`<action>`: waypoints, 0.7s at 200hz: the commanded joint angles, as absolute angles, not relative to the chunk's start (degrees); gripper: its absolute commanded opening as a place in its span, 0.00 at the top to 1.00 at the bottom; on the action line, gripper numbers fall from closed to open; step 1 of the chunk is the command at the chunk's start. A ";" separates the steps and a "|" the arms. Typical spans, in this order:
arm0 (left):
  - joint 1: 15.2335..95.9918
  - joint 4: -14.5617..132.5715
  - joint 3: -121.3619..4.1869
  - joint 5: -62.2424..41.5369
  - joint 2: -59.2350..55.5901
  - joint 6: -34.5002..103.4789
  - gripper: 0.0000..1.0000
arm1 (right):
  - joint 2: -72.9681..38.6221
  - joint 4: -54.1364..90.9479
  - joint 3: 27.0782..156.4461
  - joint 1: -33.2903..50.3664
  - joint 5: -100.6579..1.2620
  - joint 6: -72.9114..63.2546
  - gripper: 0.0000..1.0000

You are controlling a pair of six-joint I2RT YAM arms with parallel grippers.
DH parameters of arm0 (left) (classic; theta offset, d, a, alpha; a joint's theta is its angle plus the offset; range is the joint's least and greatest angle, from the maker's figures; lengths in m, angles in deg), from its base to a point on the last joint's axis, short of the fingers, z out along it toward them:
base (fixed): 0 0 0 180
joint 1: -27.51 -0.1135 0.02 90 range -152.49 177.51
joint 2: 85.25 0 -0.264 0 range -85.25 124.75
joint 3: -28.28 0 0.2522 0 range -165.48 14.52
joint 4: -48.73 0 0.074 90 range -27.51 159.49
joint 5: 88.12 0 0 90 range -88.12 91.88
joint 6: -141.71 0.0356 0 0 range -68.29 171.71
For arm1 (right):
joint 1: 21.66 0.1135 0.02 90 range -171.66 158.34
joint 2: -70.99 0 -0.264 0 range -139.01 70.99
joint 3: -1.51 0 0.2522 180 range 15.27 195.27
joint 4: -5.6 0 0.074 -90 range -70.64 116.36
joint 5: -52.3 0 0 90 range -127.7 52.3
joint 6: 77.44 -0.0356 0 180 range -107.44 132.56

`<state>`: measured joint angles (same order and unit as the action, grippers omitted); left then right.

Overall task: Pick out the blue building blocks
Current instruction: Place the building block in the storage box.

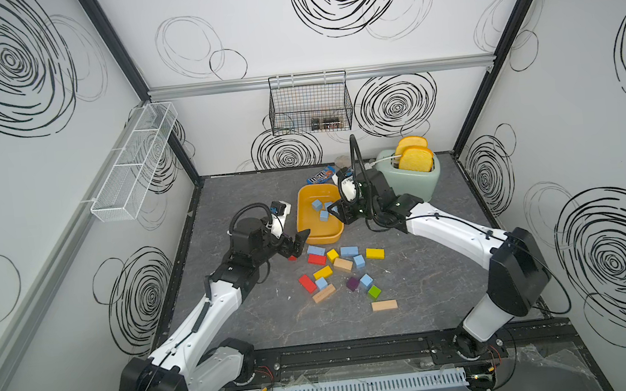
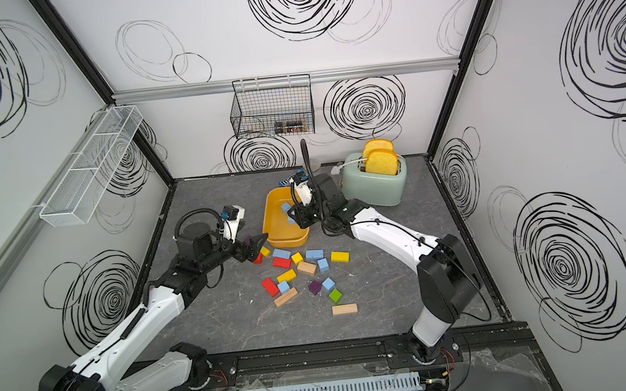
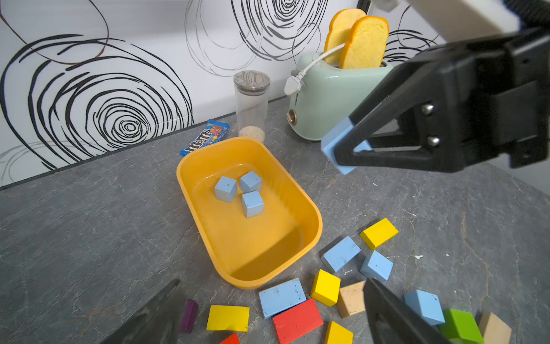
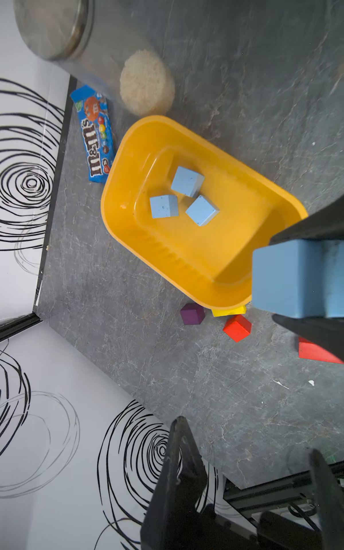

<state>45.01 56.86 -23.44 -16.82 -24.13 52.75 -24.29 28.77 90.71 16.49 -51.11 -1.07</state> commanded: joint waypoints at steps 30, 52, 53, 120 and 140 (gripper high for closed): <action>44.38 53.80 -23.23 -15.70 -22.82 53.80 0.04 | -31.41 29.93 97.54 16.22 -54.62 -0.23 1.00; 44.35 53.84 -22.63 -15.71 -23.20 53.24 0.04 | -33.92 29.74 99.25 16.22 -53.96 0.21 1.00; 44.37 53.81 -22.56 -15.70 -23.20 53.22 0.04 | -34.07 29.73 99.31 16.26 -53.91 0.23 1.00; 45.20 57.32 -18.99 -13.55 -25.56 51.97 0.04 | -44.45 31.05 106.52 16.22 -54.06 -0.24 1.00; 45.57 58.66 -18.60 -12.78 -26.43 52.06 0.04 | -47.26 31.65 108.38 16.19 -53.60 -0.23 1.00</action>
<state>45.14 58.39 -19.26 -14.24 -24.61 52.62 -44.75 29.57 105.46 16.42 -53.77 -0.66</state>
